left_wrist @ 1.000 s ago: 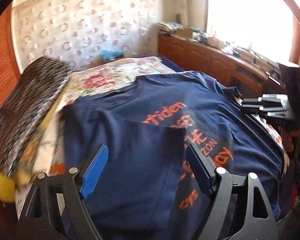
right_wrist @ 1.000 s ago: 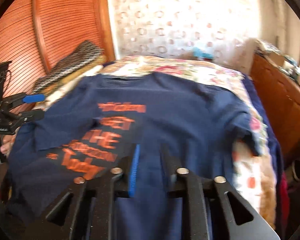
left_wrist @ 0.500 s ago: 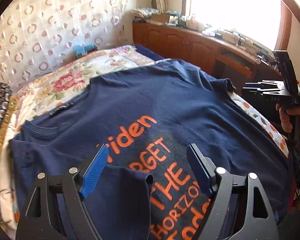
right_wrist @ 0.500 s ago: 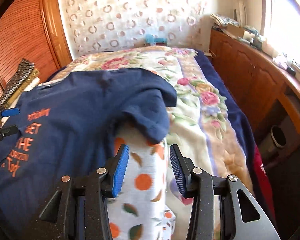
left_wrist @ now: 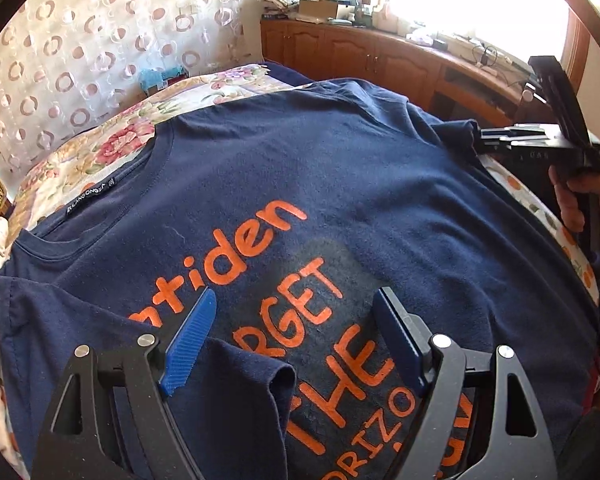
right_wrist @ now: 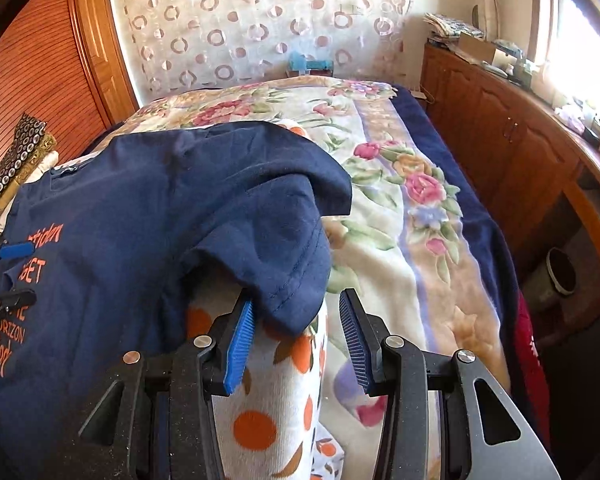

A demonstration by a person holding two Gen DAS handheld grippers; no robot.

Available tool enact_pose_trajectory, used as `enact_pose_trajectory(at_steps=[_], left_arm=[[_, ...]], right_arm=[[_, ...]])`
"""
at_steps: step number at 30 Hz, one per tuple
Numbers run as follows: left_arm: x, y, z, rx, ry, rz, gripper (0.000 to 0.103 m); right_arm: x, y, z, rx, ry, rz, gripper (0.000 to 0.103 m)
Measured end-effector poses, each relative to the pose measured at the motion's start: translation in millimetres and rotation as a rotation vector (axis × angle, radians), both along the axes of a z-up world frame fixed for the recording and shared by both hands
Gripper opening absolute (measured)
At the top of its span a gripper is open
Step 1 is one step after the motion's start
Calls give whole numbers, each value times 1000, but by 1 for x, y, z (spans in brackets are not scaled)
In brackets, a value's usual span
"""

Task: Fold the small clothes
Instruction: 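Grasp the sleeve edge of the shirt with the right tool, then fold the grasped side over toward the shirt center with the right tool and release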

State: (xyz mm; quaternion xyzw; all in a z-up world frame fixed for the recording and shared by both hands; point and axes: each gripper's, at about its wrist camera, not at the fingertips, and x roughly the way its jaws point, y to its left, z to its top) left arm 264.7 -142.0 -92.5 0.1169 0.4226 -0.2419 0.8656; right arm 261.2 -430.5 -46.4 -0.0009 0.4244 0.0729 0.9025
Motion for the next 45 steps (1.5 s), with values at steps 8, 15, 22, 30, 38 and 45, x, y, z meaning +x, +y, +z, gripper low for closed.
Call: enact_pose_trajectory(at_steps=[8, 15, 22, 30, 38, 45], left_arm=[[-1, -1, 0, -1, 1, 1, 82], [0, -1, -1, -1, 1, 2, 82], [1, 0, -1, -3, 2, 2, 82], [2, 8, 8, -1, 2, 36, 82], [-8, 23, 46, -83, -75, 70, 82], [-18, 24, 60, -105, -116, 68, 82]], right_arm=[[-5, 6, 7, -53, -62, -19, 9], [-23, 31, 49, -33, -219, 33, 7], [-49, 78, 59, 36, -220, 221, 7], [-61, 95, -1, -41, -4, 269, 18], [-80, 58, 20, -50, -34, 168, 41], [-60, 47, 44, -50, -149, 76, 46]])
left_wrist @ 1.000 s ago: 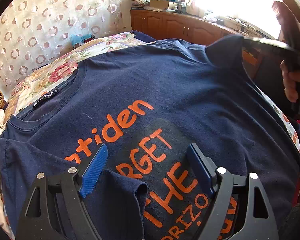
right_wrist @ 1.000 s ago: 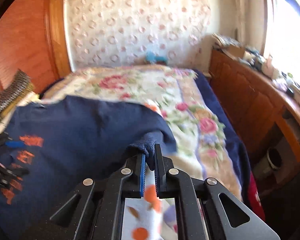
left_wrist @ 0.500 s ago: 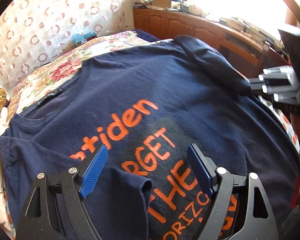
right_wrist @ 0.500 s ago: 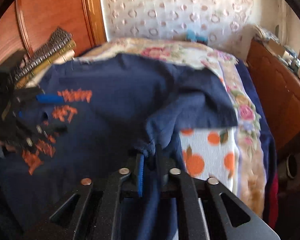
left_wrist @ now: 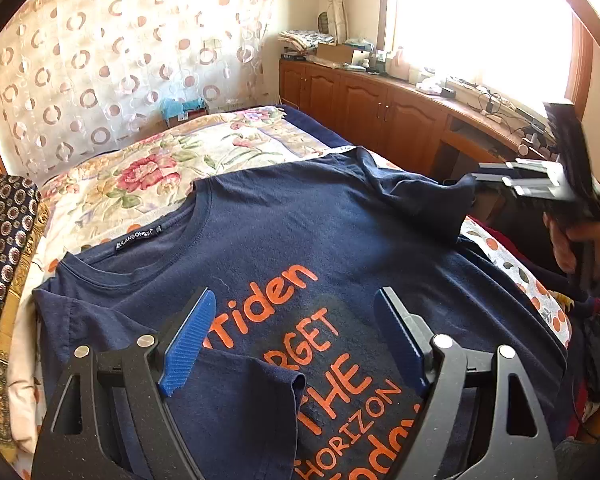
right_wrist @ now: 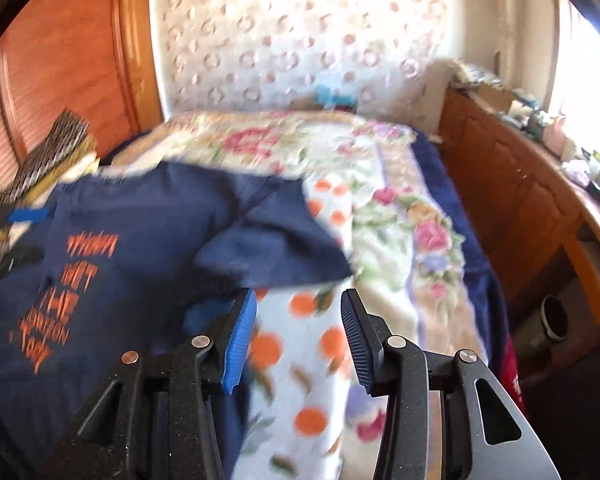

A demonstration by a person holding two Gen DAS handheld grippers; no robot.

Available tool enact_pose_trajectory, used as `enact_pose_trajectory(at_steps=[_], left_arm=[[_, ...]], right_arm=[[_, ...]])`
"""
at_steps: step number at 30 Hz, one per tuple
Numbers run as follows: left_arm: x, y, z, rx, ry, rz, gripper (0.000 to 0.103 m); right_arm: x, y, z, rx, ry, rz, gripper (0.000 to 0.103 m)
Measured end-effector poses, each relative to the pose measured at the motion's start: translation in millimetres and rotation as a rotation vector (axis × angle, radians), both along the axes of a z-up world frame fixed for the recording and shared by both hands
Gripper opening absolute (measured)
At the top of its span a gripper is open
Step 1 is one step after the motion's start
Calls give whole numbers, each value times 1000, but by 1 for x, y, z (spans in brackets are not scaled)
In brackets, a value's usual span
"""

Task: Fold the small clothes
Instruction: 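Fold the grasped side over toward the shirt center with the right tool and release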

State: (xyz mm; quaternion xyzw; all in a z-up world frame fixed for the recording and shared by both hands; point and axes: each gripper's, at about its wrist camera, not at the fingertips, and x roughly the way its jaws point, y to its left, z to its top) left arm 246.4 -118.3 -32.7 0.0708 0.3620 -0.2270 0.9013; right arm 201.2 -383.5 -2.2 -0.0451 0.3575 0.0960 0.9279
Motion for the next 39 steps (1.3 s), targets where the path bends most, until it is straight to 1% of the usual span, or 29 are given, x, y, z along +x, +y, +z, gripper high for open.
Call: enact_pose_trajectory(at_steps=[3, 4, 8, 11, 13, 14, 16, 17, 18, 19, 21, 24, 27, 29, 32, 34, 35, 36, 37, 38, 39], left_arm=[[0, 0, 0, 3, -3, 1, 82], [0, 1, 0, 3, -3, 3, 82], [0, 4, -4, 11, -1, 10, 82], [1, 8, -7, 18, 4, 22, 82], [1, 13, -8, 17, 9, 34, 82], [0, 16, -9, 14, 13, 40, 82], [-1, 21, -10, 10, 17, 49, 82], [-2, 24, -11, 7, 19, 54, 82], [-2, 24, -11, 6, 21, 56, 82], [-2, 26, -11, 5, 21, 59, 82], [-5, 30, -11, 6, 17, 66, 82], [-9, 36, -10, 2, 12, 79, 82], [-11, 46, -9, -6, 8, 101, 82], [-13, 53, -8, -10, 6, 115, 82], [-15, 61, -8, -15, 6, 134, 82], [-16, 67, -8, -21, 8, 147, 82], [-17, 70, -9, -21, 9, 153, 82], [-17, 73, -10, -20, 10, 157, 82], [-17, 75, -11, -19, 12, 162, 82], [-18, 76, -12, -19, 14, 165, 82], [-18, 79, -14, -19, 16, 168, 82]], right_arm=[[13, -7, 1, 21, -38, -33, 46], [19, -5, -4, 19, -39, -38, 46], [53, 3, -40, 22, 64, -58, 46], [67, 5, -59, 40, 133, -59, 46], [70, 6, -64, 46, 157, -53, 46], [71, 7, -62, 34, 152, -49, 44], [71, 13, -61, 15, 142, -33, 24], [71, 16, -59, -4, 134, -30, 17], [71, 20, -57, -18, 132, -17, 4], [72, 18, -53, -20, 132, 2, 4], [69, 22, -40, -17, 106, 36, 3], [60, 34, -12, 19, 61, 88, 3], [48, 61, 23, 46, -3, 187, 3], [42, 87, 45, 64, -38, 266, 3], [41, 126, 61, 85, -51, 376, 3], [45, 147, 60, 78, -31, 420, 3], [46, 158, 57, 56, -29, 430, 3], [49, 164, 54, 48, -24, 440, 5], [51, 167, 50, 48, -16, 447, 13], [53, 167, 44, 33, -15, 425, 21], [60, 161, 42, 21, -17, 402, 35]])
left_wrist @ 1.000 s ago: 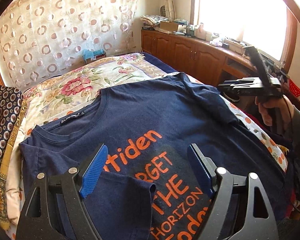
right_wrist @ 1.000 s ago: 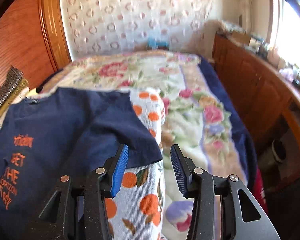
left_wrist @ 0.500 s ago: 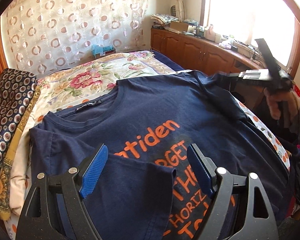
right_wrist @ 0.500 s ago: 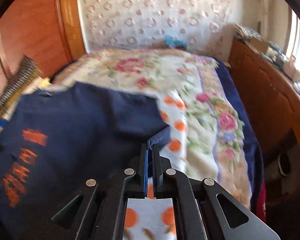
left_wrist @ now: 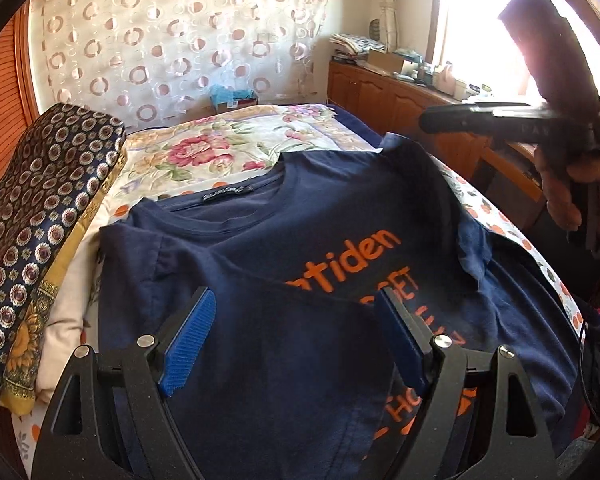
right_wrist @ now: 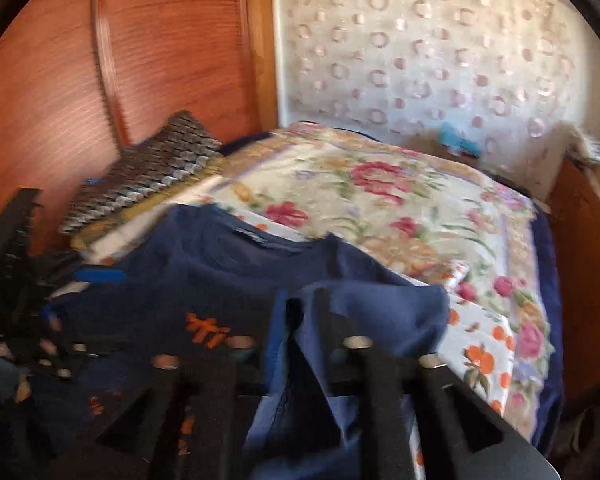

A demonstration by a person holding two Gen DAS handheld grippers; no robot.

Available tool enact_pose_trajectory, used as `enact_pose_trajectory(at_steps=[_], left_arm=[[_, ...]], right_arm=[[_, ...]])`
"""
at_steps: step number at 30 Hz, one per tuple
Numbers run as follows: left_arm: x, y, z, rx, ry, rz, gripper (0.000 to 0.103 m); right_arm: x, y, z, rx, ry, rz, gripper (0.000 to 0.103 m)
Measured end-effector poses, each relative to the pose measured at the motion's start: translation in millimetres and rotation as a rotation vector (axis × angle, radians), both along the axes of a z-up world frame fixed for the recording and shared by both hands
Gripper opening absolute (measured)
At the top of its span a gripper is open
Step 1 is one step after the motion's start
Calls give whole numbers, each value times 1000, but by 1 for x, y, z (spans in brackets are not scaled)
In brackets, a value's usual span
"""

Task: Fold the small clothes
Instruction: 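Fold the grasped side over toward the shirt center with the right tool and release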

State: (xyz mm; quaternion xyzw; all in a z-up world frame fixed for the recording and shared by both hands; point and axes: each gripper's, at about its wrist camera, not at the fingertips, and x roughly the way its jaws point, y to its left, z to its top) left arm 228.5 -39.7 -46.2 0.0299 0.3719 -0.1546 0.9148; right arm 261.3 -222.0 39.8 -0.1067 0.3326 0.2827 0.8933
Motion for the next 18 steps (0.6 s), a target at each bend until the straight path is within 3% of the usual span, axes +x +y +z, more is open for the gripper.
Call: enact_pose_trajectory(at_steps=[1, 10, 13, 18], left_arm=[[1, 2, -1, 0, 2, 3, 82], [9, 5, -7, 0, 12, 14, 82], [12, 5, -13, 10, 25, 15, 82], [10, 10, -21, 25, 49, 28, 82]], right_arm=[[2, -4, -3, 4, 2, -18, 41], [-11, -22, -38, -22, 92, -120, 41], [-28, -15, -61, -15, 170, -108, 41], [-45, 3, -88, -12, 208, -84, 41]])
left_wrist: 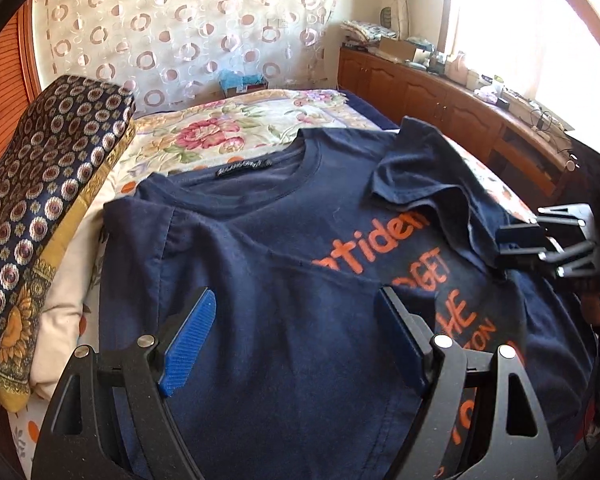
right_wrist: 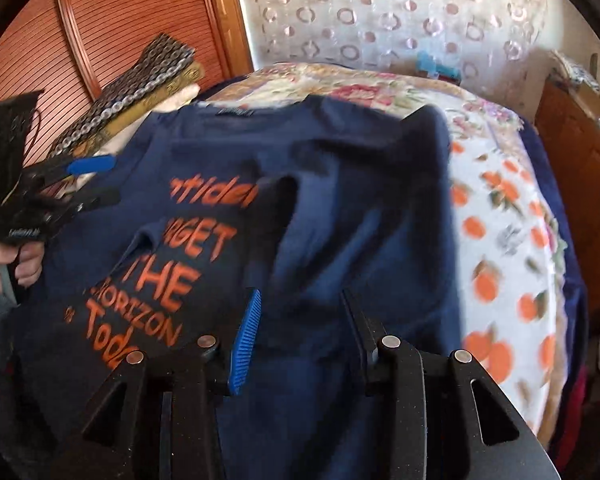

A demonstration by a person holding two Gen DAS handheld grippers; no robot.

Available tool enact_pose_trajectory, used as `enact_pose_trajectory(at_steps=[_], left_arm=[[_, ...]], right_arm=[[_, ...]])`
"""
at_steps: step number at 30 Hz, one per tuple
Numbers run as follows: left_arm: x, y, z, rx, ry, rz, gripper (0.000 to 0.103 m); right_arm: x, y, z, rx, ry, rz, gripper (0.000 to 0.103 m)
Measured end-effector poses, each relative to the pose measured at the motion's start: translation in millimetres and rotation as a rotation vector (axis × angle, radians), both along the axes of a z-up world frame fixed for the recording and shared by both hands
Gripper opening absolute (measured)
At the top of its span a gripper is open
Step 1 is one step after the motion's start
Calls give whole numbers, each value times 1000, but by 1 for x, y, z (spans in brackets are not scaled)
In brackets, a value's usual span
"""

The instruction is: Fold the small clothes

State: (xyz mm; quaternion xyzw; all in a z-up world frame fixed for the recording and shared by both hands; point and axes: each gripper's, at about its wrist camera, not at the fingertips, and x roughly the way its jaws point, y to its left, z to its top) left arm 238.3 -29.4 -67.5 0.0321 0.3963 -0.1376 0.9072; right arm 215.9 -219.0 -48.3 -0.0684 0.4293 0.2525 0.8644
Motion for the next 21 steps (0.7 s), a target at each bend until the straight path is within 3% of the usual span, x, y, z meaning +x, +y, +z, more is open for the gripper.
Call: enact_pose_trajectory(at_steps=[6, 8, 10, 14, 18, 21], left_arm=[[-5, 8, -5, 12, 11, 18, 82], [-5, 12, -6, 12, 13, 28, 82], [-6, 17, -6, 11, 14, 41, 82], [-9, 27, -1, 16, 2, 55, 82], [-5, 42, 7, 31, -19, 86, 82], [-1, 58, 14, 47, -43, 110, 82]], right_arm=[[-5, 18, -10, -66, -32, 20, 39], [-8, 19, -13, -102, -53, 28, 17], [-9, 19, -6, -97, -38, 39, 11], [-19, 7, 9, -45, -37, 56, 11], [-22, -1, 0, -59, 15, 79, 12], [-20, -2, 1, -41, 18, 83, 25]])
